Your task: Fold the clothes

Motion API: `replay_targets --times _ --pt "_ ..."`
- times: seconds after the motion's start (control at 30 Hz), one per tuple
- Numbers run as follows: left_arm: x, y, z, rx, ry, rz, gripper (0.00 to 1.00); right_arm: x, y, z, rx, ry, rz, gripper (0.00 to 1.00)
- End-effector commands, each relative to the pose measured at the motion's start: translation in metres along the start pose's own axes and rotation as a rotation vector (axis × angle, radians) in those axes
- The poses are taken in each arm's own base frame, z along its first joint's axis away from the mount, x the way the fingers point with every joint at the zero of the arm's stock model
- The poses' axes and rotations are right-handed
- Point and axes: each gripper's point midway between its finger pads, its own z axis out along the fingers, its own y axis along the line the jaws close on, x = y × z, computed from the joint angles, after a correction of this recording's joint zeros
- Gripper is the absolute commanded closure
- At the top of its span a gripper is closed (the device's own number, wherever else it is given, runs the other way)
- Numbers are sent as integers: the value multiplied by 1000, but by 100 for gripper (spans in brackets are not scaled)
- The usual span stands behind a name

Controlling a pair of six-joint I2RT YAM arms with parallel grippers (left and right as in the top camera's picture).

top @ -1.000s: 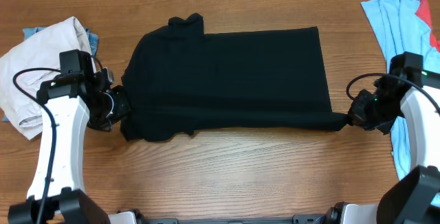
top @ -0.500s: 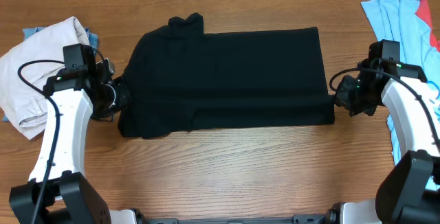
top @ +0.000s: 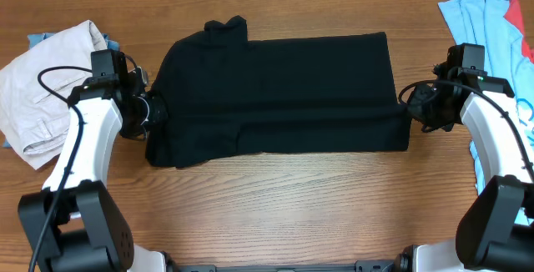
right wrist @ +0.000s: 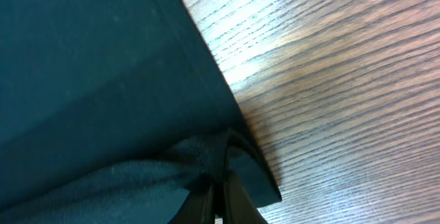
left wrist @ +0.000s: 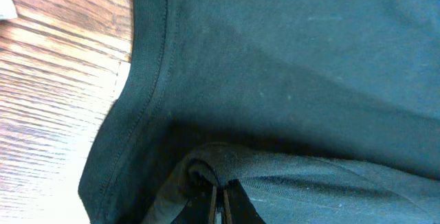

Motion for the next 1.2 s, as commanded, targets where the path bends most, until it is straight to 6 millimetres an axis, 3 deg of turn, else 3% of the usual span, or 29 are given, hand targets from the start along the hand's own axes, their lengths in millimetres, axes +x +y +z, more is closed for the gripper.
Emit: replay_targets --times 0.0,0.27,0.5,0.57,0.63,0.67,0.73,1.0,1.17 --pt "-2 7 12 -31 10 -9 96 -1 -5 15 28 21 7 96" --pt "-9 5 20 -26 -6 2 96 -1 -6 39 26 54 11 96" --pt "-16 -3 21 -14 -41 26 93 -12 1 42 -11 17 4 94" --pt "-16 -6 21 -11 -45 33 64 -13 7 42 -46 14 -6 79" --pt "-15 -6 21 -12 -38 32 27 -13 13 41 -80 17 -45 67" --pt "-12 -6 22 -15 -27 29 20 -12 12 41 -77 20 -53 64" --pt "-4 -3 22 -25 5 23 18 -8 10 41 -62 34 -51 57" --pt "42 11 16 -86 191 -19 22 21 0 39 -28 157 -23 54" --pt "48 22 22 -130 192 -20 23 35 -4 41 -14 202 -20 54"
